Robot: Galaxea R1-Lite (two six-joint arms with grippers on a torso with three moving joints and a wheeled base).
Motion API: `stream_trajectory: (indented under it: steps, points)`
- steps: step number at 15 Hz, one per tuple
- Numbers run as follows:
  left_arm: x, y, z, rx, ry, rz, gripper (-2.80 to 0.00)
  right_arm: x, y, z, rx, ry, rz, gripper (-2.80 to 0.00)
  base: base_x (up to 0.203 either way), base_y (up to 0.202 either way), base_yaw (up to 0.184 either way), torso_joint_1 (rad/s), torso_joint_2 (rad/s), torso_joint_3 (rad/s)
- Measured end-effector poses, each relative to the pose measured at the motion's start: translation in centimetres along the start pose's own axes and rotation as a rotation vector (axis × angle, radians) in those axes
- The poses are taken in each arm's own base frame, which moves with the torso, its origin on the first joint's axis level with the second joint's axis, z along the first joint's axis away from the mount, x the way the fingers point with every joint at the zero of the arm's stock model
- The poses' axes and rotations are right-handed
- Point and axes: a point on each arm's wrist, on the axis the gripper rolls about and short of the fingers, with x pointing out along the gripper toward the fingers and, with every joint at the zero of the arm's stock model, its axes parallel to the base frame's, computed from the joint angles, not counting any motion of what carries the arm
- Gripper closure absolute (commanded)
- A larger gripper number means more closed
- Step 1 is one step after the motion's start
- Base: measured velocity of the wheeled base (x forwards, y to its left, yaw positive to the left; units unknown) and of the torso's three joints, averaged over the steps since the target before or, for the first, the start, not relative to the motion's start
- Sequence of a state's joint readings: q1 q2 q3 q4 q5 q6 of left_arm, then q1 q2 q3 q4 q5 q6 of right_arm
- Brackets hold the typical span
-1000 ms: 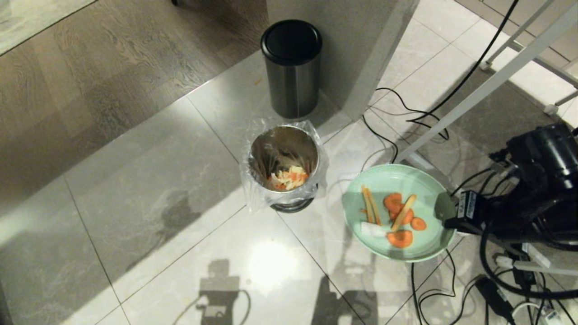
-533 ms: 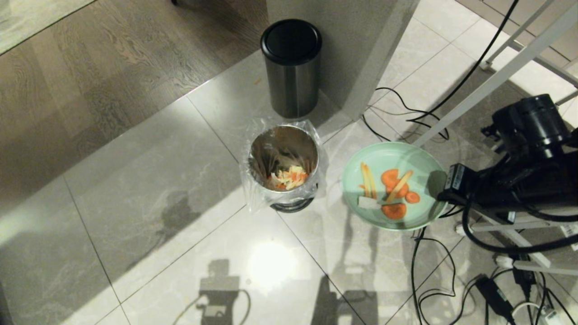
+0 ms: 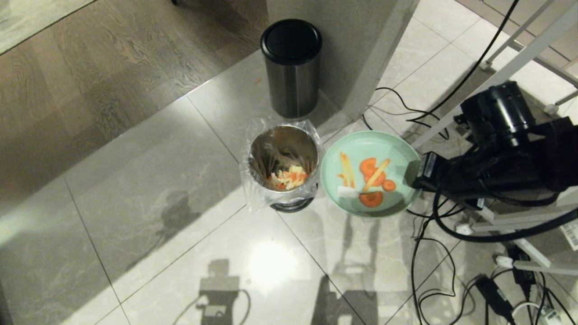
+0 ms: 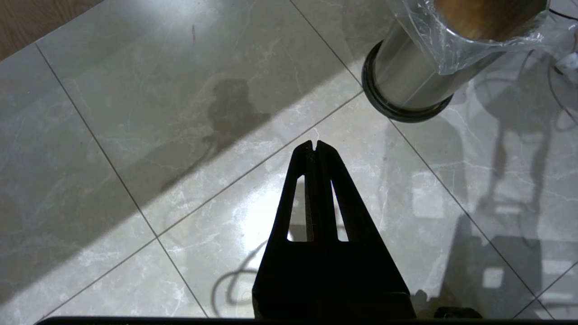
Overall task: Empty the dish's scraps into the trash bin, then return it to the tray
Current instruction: Move the plate over the trash can
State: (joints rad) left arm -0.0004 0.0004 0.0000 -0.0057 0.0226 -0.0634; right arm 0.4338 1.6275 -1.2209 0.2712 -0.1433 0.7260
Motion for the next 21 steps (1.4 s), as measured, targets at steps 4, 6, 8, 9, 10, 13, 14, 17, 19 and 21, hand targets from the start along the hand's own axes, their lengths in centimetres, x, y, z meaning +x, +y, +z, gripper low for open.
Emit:
stream_trajectory:
  steps: [4, 6, 8, 9, 10, 13, 14, 17, 19, 21]
  points:
    - [0.0, 0.0, 0.0, 0.000, 0.000, 0.000, 0.00, 0.3, 3.1, 0.1, -0.004, -0.064, 0.015, 0.00, 0.000, 0.000, 0.000, 0.000, 0.00, 0.000]
    - [0.0, 0.0, 0.0, 0.000, 0.000, 0.000, 0.00, 0.4, 4.4, 0.6, -0.009, -0.106, 0.012, 0.00, 0.000, 0.000, 0.000, 0.000, 0.00, 0.000]
    - [0.0, 0.0, 0.0, 0.000, 0.000, -0.001, 0.00, 0.5, 5.4, 1.0, -0.024, -0.150, 0.004, 0.00, 0.000, 0.000, 0.000, 0.000, 0.00, 0.000]
    - [0.0, 0.0, 0.0, 0.000, 0.000, -0.001, 0.00, 0.6, 5.9, 1.1, -0.045, -0.174, -0.008, 0.00, 0.000, 0.000, 0.000, 0.000, 0.00, 0.000]
    - [0.0, 0.0, 0.0, 0.000, 0.000, 0.000, 0.00, 0.8, 6.4, 1.2, -0.069, -0.196, -0.019, 0.00, 0.000, 0.000, 0.000, 0.000, 0.00, 0.000]
    - [0.0, 0.0, 0.0, 0.000, 0.000, 0.000, 0.00, 0.8, 7.8, 1.8, -0.103, -0.238, -0.005, 0.00, 0.000, 0.000, 0.000, 0.000, 0.00, 0.000]
    - [0.0, 0.0, 0.0, 0.000, 0.000, 0.000, 0.00, 0.7, 8.2, 2.2, -0.111, -0.258, 0.000, 0.00, 0.000, 0.000, 0.000, 0.000, 0.00, 0.000]
    - [0.0, 0.0, 0.0, 0.000, 0.000, 0.000, 0.00, 0.7, 9.3, 2.9, -0.180, -0.309, -0.003, 0.00, 0.000, 0.000, 0.000, 0.000, 0.00, 0.000]
    - [0.0, 0.0, 0.0, 0.000, 0.000, -0.001, 0.00, 0.7, 9.9, 3.4, -0.219, -0.334, 0.005, 0.00, 0.000, 0.000, 0.000, 0.000, 0.00, 0.000]
    - [0.0, 0.0, 0.0, 0.000, 0.000, 0.000, 0.00, 0.8, 10.4, 3.6, -0.272, -0.360, -0.013, 0.00, 0.000, 0.000, 0.000, 0.000, 0.00, 0.000]
